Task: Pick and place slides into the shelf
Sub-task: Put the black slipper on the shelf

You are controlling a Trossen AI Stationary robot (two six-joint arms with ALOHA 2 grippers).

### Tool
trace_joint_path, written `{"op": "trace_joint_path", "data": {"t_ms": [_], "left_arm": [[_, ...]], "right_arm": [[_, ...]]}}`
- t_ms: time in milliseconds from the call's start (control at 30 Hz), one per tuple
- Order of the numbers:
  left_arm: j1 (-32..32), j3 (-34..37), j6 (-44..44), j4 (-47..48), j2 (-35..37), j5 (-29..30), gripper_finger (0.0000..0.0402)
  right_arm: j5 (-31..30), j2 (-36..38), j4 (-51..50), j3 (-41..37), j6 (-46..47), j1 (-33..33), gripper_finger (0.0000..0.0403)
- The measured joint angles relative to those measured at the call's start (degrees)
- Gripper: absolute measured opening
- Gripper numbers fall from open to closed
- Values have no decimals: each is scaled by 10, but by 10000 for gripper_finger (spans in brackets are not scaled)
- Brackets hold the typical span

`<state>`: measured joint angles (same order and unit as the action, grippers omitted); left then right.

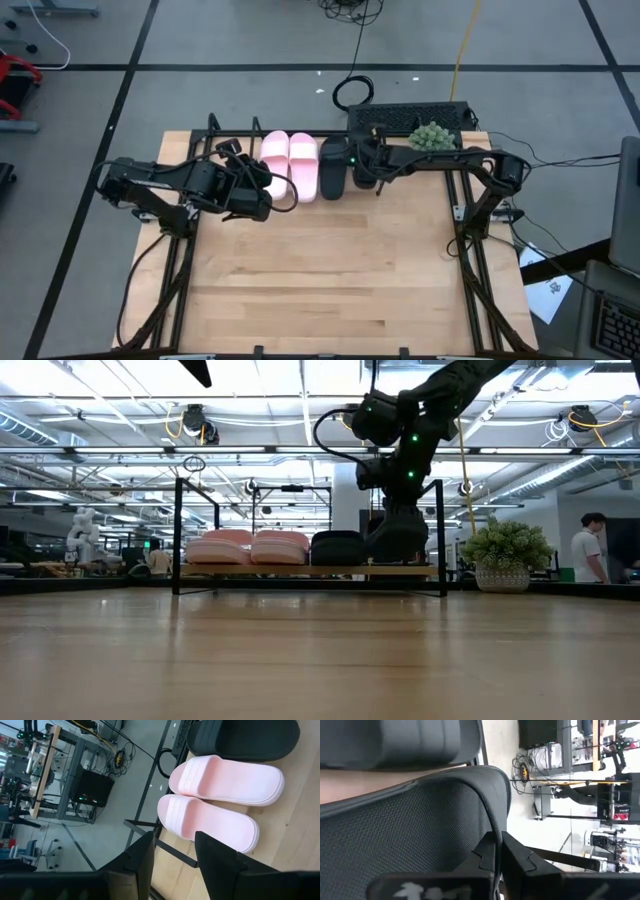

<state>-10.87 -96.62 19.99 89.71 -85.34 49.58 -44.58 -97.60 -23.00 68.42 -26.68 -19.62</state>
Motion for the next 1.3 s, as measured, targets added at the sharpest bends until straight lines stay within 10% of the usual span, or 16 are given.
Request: {"op": "trace_joint_path", "data": {"t_ms": [1300], "left_arm": [[0, 0, -6, -18, 0, -1, 145]], "right_arm": [[11, -33, 5, 0, 22, 2, 1]]}}
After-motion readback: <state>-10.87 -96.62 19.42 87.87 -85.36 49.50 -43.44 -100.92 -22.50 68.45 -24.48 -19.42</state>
